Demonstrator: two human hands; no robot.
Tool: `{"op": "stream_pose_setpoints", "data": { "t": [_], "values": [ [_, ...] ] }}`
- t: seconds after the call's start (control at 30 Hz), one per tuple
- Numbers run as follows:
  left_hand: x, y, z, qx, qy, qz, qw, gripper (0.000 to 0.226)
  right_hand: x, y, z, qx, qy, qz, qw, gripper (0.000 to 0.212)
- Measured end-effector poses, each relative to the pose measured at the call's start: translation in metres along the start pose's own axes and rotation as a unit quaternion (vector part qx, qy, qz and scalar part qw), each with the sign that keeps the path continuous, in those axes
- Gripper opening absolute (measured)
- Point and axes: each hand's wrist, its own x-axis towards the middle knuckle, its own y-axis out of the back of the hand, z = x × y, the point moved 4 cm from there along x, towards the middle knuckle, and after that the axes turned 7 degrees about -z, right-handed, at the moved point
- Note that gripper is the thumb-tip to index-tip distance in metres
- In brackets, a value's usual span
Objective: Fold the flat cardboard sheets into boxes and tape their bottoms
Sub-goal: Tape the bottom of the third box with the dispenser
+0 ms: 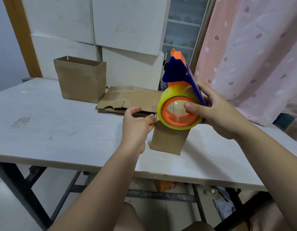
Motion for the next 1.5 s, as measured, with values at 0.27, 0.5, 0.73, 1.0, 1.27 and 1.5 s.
{"op": "stream_pose_setpoints", "data": {
  "t": [0.27,0.5,0.73,1.0,1.27,1.5],
  "values": [
    [-0.004,0.000,-0.004,-0.017,-0.019,0.018,1.000,0.038,0.006,0.000,-0.001,-0.003,-0.025,-0.002,1.000,0.064],
    [-0.009,-0.001,-0.012,-0.035,-0.043,0.060,0.997,0.031,0.010,0.001,-0.001,-0.029,-0.038,-0.008,0.999,0.064],
    [-0.005,0.001,-0.001,0.102,0.013,-0.020,0.995,0.022,0.009,0.001,0.000,-0.029,-0.038,-0.010,0.999,0.069],
    [-0.008,-0.002,-0.003,0.179,0.091,-0.043,0.979,0.009,0.009,0.000,0.001,-0.032,-0.042,-0.002,0.999,0.075],
    [-0.021,0.006,-0.008,0.224,-0.078,-0.001,0.971,0.042,0.009,-0.001,0.001,-0.033,-0.040,0.003,0.999,0.073],
    [-0.039,-0.017,-0.020,0.321,-0.163,-0.082,0.929,0.049,0.011,0.000,0.005,-0.020,-0.043,0.007,0.999,0.070]
  ]
}}
